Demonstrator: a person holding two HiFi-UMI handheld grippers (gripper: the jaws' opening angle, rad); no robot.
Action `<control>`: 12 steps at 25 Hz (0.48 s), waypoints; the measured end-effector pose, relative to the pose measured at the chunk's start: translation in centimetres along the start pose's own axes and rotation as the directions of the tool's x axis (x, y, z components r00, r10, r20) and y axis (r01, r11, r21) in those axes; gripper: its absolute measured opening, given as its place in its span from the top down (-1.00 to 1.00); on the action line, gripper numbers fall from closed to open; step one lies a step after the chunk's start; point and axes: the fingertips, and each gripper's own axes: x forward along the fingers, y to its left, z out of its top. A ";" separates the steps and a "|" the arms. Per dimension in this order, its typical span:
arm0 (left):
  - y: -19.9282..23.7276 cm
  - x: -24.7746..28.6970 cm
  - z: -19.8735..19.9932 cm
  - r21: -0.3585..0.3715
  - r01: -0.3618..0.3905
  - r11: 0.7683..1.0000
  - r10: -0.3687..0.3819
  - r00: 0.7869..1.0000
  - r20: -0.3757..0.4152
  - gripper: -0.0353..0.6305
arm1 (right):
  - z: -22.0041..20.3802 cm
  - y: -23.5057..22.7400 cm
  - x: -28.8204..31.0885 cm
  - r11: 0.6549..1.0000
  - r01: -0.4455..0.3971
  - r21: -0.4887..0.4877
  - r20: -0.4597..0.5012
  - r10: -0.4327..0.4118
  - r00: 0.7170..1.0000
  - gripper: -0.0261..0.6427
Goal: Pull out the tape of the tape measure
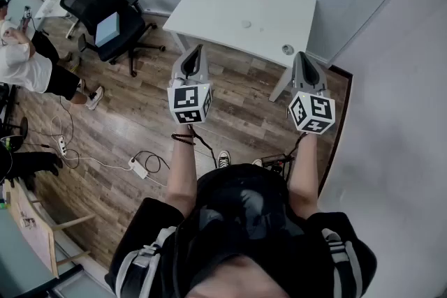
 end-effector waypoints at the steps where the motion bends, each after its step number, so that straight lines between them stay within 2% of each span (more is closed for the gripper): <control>1: 0.0 0.0 0.0 0.002 0.000 1.000 0.000 1.000 0.001 0.89 | 0.0 0.1 0.0 1.000 0.000 -0.004 -0.001 0.000 1.000 0.92; 12: 0.4 0.0 -0.1 0.002 0.003 1.000 -0.003 1.000 0.002 0.89 | 0.3 0.9 0.1 1.000 -0.017 0.008 0.027 0.017 0.999 0.92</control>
